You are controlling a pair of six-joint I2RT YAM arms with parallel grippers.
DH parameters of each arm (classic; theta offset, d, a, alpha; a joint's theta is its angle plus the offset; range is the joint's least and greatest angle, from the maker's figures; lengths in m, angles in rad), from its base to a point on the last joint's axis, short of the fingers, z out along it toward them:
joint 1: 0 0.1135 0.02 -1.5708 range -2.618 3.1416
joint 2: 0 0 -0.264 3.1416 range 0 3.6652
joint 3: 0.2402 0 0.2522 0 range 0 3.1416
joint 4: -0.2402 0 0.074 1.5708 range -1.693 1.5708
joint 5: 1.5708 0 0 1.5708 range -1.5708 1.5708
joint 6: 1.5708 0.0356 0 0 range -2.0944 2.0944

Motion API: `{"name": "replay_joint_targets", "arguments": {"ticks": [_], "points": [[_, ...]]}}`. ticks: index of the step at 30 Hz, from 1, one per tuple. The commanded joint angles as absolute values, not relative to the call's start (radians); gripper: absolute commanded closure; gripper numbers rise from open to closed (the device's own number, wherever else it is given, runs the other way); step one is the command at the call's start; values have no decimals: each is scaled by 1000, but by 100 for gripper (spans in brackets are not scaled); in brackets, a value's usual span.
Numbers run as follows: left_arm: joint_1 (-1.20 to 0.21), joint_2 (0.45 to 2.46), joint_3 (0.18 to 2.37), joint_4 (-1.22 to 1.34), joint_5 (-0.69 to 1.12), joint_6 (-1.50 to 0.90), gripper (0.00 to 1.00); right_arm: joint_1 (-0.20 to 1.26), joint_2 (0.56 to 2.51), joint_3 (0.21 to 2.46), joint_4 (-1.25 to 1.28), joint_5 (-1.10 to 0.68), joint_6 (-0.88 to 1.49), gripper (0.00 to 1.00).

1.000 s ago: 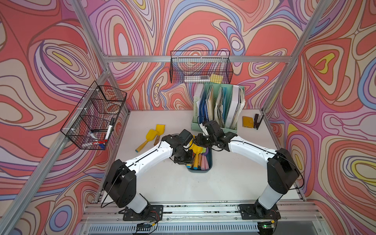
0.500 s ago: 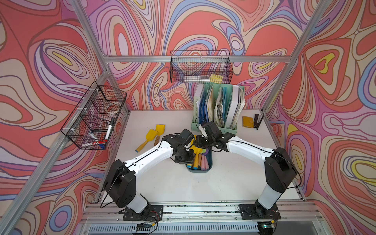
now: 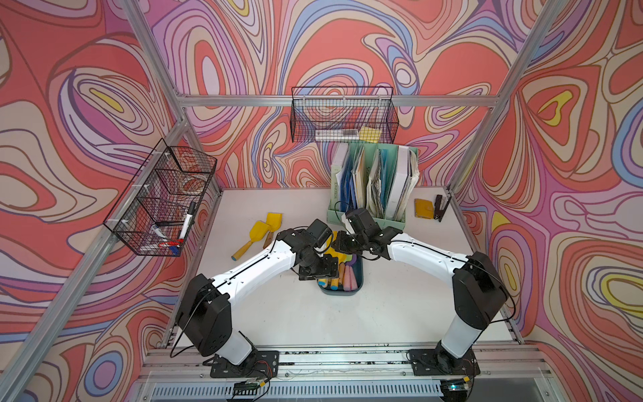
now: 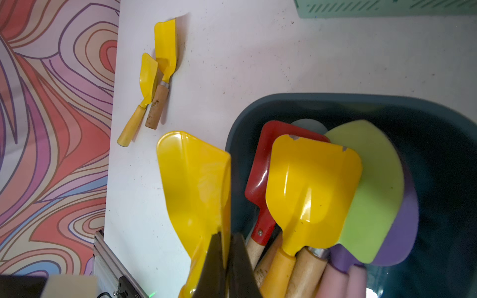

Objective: Put the shovel into the storage box
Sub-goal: Place the shovel in the storage box.

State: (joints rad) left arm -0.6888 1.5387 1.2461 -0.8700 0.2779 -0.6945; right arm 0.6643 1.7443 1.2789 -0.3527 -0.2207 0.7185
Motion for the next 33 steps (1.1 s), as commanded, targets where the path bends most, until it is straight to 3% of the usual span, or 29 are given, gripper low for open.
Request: {"name": "replay_joint_targets", "arguments": {"ticks": [1, 5, 20, 33], "points": [[-697, 1496, 1269, -890, 276, -667, 8, 665, 1742, 1286, -374, -188, 692, 100], [-696, 1461, 1261, -881, 275, -658, 1, 661, 1731, 1285, -416, -153, 634, 100], [-696, 1401, 1236, -821, 278, -659, 1, 545, 1678, 1192, -426, -213, 508, 100], [-696, 1395, 1229, -823, 273, -658, 1, 527, 1732, 1160, -388, -225, 510, 100]]}}
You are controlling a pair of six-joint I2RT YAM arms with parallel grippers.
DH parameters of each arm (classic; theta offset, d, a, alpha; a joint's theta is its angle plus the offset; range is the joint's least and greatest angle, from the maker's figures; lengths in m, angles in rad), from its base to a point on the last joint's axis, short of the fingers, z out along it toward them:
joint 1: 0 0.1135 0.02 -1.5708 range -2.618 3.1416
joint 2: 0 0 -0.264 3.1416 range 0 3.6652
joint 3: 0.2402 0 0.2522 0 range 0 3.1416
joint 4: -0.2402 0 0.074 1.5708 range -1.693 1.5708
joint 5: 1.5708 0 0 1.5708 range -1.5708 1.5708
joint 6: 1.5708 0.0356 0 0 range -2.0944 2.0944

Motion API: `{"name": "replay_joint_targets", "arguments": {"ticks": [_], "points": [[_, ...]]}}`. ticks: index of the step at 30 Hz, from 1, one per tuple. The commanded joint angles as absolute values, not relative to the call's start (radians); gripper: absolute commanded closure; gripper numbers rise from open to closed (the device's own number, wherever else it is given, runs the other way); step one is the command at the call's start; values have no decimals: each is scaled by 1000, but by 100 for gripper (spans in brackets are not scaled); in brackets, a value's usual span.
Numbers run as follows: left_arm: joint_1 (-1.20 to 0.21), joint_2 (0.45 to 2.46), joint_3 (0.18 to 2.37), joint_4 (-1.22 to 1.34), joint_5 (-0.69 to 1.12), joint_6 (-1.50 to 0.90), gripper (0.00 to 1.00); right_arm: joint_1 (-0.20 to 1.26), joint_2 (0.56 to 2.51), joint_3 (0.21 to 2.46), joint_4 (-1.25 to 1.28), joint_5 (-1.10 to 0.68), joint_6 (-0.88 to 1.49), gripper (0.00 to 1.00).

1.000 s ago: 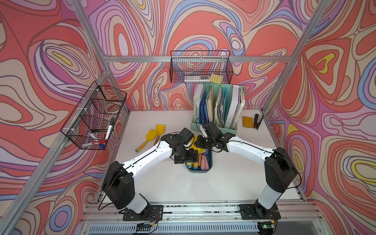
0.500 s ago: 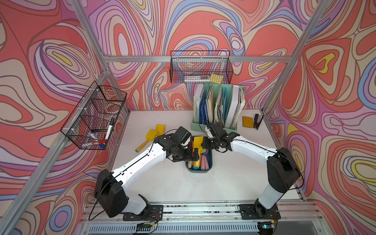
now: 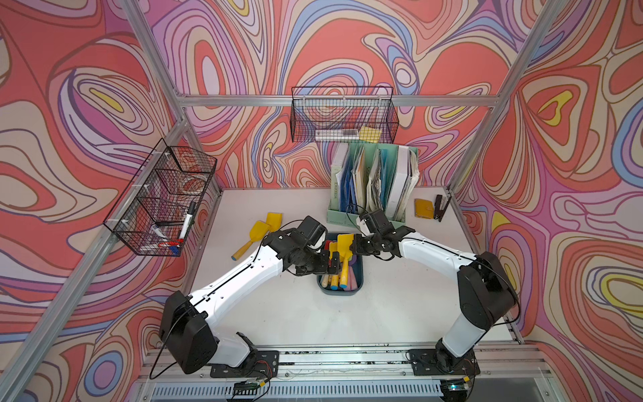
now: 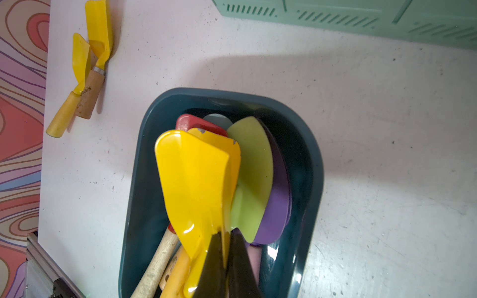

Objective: Put the shovel into the storage box
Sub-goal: Place the shovel in the storage box.

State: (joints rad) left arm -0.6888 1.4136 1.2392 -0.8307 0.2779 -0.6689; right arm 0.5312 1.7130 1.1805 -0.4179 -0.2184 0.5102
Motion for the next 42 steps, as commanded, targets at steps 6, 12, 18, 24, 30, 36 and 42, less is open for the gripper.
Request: {"name": "replay_joint_targets", "arguments": {"ticks": [6, 12, 18, 24, 30, 36, 42], "points": [[-696, 1397, 1226, -821, 274, -655, 1, 528, 1761, 1149, -364, -225, 528, 100], [-696, 1400, 1227, -821, 278, -653, 1, 528, 1800, 1141, -362, -204, 545, 100], [-696, 1402, 1227, -822, 279, -650, 1, 527, 1816, 1150, -381, -182, 551, 100], [-696, 1405, 1229, -821, 287, -653, 1, 527, 1811, 1155, -397, -175, 549, 100], [-696, 1404, 1232, -819, 295, -658, 1, 528, 1807, 1166, -412, -175, 545, 83], [-696, 1399, 1235, -824, 295, -660, 1, 527, 1793, 1176, -426, -171, 541, 74], [-697, 1406, 1254, -857, 256, -660, 1, 528, 1779, 1193, -452, -165, 537, 69]]}}
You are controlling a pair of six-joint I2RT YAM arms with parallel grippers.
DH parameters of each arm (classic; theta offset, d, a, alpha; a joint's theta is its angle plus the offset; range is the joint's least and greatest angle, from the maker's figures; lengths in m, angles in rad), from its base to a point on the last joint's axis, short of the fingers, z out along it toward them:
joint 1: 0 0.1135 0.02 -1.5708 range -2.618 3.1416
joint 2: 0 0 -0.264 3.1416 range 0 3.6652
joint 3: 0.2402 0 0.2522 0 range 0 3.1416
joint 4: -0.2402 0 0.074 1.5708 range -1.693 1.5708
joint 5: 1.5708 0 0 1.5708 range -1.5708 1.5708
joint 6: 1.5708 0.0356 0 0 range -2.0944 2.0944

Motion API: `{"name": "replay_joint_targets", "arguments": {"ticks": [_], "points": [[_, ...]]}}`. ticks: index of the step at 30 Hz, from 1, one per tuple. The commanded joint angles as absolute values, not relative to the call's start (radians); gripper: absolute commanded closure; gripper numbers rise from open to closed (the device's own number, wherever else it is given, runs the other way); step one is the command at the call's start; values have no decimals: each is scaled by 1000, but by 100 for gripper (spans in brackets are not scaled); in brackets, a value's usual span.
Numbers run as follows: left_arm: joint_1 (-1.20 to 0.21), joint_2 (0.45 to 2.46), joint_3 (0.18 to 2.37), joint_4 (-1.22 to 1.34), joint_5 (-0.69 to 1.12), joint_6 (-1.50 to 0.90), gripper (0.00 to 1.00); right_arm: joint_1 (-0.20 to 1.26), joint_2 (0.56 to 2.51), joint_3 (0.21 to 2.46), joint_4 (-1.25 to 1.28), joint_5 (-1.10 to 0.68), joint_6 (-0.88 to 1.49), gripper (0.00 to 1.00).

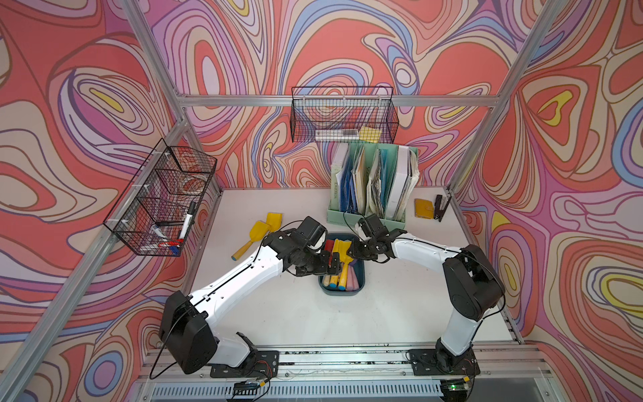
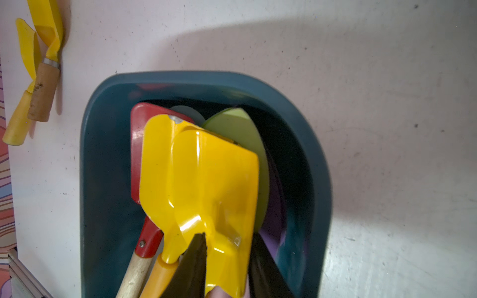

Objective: Put the shovel into the storage box
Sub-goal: Place the shovel in the storage box, then pick up the shovel from the center of the board.

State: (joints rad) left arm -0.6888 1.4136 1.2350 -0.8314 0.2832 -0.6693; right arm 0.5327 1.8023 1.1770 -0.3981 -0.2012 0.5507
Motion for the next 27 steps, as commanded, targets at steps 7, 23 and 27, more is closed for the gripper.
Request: {"name": "replay_joint_targets", "arguments": {"ticks": [7, 23, 27], "points": [[-692, 1444, 1307, -934, 161, -654, 1, 528, 1705, 1210, -486, -145, 531, 66], [-331, 1551, 1340, -1051, 69, -567, 2, 528, 1558, 1241, -584, -103, 515, 68], [-247, 1597, 1351, -1049, 80, -520, 5, 528, 1546, 1241, -587, -108, 513, 70]]}}
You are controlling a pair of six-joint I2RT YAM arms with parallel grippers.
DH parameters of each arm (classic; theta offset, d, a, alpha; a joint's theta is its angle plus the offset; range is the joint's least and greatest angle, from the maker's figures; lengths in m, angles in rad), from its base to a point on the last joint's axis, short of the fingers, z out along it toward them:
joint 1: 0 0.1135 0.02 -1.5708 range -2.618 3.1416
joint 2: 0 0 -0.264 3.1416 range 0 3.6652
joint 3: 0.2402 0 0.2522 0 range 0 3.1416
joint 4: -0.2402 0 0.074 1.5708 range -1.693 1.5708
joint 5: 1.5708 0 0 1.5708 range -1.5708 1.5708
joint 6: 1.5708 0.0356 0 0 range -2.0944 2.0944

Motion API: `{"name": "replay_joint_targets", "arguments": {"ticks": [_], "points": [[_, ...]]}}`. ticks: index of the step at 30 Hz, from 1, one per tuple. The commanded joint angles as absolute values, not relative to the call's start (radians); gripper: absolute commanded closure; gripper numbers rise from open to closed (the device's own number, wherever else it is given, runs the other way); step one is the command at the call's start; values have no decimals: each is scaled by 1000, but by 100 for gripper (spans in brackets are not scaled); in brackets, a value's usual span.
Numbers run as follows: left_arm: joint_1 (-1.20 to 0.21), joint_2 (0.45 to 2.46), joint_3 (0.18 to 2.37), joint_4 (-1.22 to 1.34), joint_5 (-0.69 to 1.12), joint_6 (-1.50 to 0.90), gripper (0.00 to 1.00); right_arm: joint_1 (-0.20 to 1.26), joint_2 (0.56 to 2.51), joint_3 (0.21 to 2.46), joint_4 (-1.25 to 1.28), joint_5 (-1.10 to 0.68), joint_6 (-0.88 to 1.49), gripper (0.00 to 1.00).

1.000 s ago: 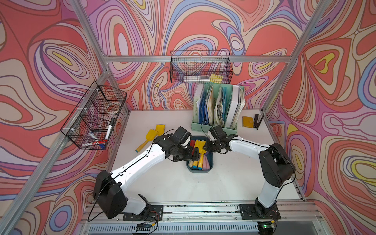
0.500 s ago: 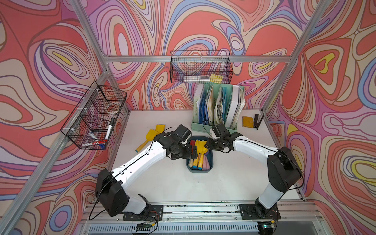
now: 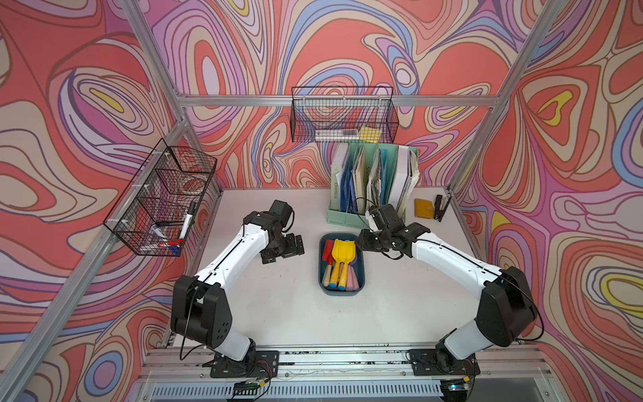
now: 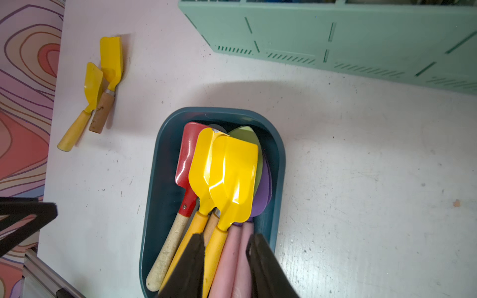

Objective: Put the shovel into the storage box
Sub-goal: Pick up the shovel from the center of the board.

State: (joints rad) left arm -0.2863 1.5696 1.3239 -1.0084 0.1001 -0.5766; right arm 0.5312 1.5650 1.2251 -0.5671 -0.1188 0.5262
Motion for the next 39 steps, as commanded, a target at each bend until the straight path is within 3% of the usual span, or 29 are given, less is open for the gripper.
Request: {"name": "replay_joint_targets", "arguments": {"ticks": [1, 18, 39], "points": [[-229, 1608, 1356, -1046, 79, -510, 6, 528, 1545, 1240, -585, -110, 514, 70], [-73, 1986, 1698, -1077, 62, -305, 14, 528, 1557, 1218, -551, -131, 531, 74], [-32, 2188, 1804, -1072, 31, -244, 26, 528, 1566, 1221, -546, -132, 550, 78]]}}
